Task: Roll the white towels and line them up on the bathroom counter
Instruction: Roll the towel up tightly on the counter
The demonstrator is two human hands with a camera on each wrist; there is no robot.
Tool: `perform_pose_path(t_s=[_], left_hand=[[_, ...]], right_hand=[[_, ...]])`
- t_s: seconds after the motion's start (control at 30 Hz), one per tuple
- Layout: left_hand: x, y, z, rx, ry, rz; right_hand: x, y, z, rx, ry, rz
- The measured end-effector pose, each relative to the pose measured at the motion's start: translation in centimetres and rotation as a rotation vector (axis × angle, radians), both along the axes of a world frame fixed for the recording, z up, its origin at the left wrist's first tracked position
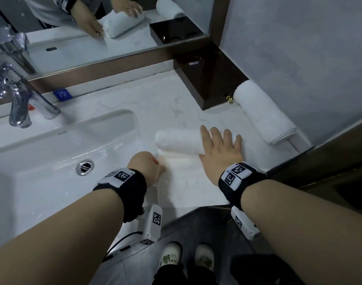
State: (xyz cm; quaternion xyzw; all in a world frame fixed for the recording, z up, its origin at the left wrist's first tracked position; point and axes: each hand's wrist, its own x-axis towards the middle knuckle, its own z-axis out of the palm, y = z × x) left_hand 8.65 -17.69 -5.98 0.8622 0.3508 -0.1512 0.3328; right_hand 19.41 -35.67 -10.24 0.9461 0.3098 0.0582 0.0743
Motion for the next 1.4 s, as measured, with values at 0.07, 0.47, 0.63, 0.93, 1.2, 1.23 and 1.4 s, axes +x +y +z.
perform_pose_path(t_s=[0.07, 0.47, 0.63, 0.93, 1.2, 1.23, 1.4], left_hand=[[0.1, 0.0, 0.2, 0.014, 0.038, 0.003], [0.4, 0.6, 0.4, 0.065, 0.088, -0.110], [0.3, 0.6, 0.3, 0.060, 0.065, -0.095], [0.2, 1.3, 0.3, 0.047, 0.056, -0.089], [-1.7, 2.0, 0.1, -0.122, 0.017, -0.135], [-1.8, 2.2, 0.1, -0.122, 0.012, -0.135], [-2.4, 2.0, 0.3, -0.094, -0.013, -0.158]], right_hand=[[-0.1, -0.1, -0.2, -0.008, 0.013, -0.003], [-1.3, -0.4, 1.5, -0.050, 0.107, 0.039], [-2.0, -0.7, 2.6, -0.057, 0.191, 0.035], [-2.1, -1.6, 5.2, 0.134, 0.245, 0.062], [-1.3, 0.3, 8.1, -0.016, 0.415, -0.067], [-1.0, 0.7, 8.4, -0.069, 0.432, -0.076], [-0.7, 2.0, 8.5, -0.212, 0.456, -0.129]])
